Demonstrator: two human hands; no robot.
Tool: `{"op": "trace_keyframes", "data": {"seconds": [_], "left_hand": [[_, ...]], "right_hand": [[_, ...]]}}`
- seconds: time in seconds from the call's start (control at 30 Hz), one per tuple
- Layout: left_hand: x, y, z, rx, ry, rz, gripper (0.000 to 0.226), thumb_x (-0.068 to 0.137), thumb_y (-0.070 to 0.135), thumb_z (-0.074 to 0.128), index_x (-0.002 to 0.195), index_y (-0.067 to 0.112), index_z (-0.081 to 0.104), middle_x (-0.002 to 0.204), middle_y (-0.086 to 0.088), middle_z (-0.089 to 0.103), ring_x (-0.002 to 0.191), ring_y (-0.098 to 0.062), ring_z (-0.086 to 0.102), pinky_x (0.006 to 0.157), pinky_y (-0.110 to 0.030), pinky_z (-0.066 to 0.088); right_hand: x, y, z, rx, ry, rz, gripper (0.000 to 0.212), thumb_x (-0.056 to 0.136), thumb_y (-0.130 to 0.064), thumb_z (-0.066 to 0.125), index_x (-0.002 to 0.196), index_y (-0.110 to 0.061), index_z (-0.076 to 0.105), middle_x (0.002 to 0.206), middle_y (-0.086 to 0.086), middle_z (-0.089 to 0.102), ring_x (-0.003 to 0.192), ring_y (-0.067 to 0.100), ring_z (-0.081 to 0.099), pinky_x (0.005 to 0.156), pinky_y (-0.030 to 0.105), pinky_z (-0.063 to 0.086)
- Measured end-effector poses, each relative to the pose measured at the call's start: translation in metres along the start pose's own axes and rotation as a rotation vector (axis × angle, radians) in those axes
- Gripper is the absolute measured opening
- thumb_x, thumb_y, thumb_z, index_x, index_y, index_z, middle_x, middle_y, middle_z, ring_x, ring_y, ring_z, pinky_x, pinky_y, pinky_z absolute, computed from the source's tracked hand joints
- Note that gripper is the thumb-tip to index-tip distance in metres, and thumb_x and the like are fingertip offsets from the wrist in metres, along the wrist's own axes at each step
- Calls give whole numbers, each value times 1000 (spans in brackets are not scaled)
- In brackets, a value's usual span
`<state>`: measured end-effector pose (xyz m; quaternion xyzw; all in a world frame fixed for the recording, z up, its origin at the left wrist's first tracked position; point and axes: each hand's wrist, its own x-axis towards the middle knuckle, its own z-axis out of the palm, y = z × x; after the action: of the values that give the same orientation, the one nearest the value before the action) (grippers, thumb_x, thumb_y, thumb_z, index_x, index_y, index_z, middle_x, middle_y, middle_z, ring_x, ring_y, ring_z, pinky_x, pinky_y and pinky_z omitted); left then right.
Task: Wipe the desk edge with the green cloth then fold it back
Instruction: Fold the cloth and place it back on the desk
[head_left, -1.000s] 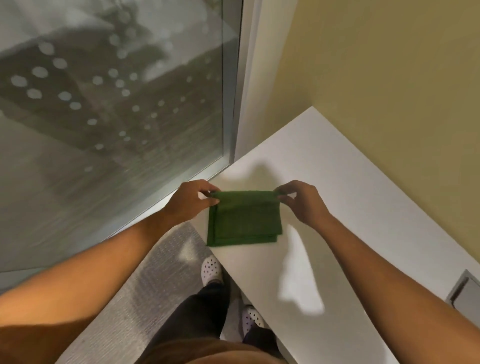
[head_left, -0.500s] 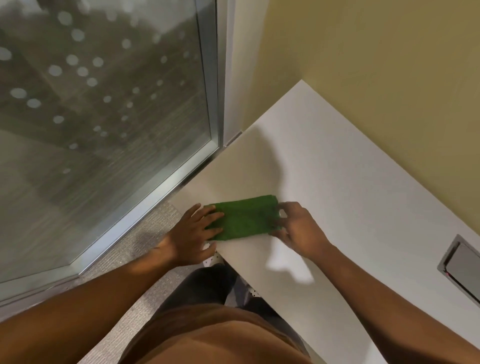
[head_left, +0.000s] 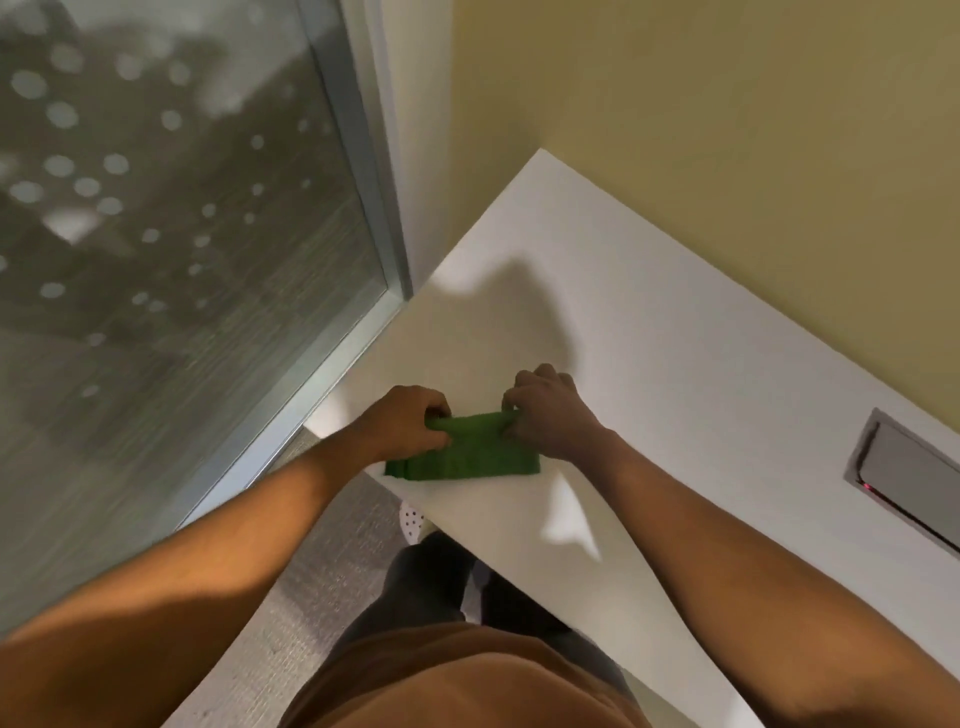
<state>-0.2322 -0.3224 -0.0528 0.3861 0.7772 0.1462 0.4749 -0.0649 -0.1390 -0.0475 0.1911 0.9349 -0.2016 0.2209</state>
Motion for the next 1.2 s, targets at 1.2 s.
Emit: {"op": "trace_keyframes", "data": {"seconds": [1.2], "left_hand": [[274, 388, 150, -543, 229, 47, 64, 79, 0, 88, 136, 17, 62, 118, -21, 75, 108, -35, 75, 95, -51, 64]], "right_hand": [[-175, 396, -13, 1800, 967, 1032, 48, 89, 7, 77, 133, -5, 64, 129, 23, 72, 116, 37, 72, 103, 53, 59]]}}
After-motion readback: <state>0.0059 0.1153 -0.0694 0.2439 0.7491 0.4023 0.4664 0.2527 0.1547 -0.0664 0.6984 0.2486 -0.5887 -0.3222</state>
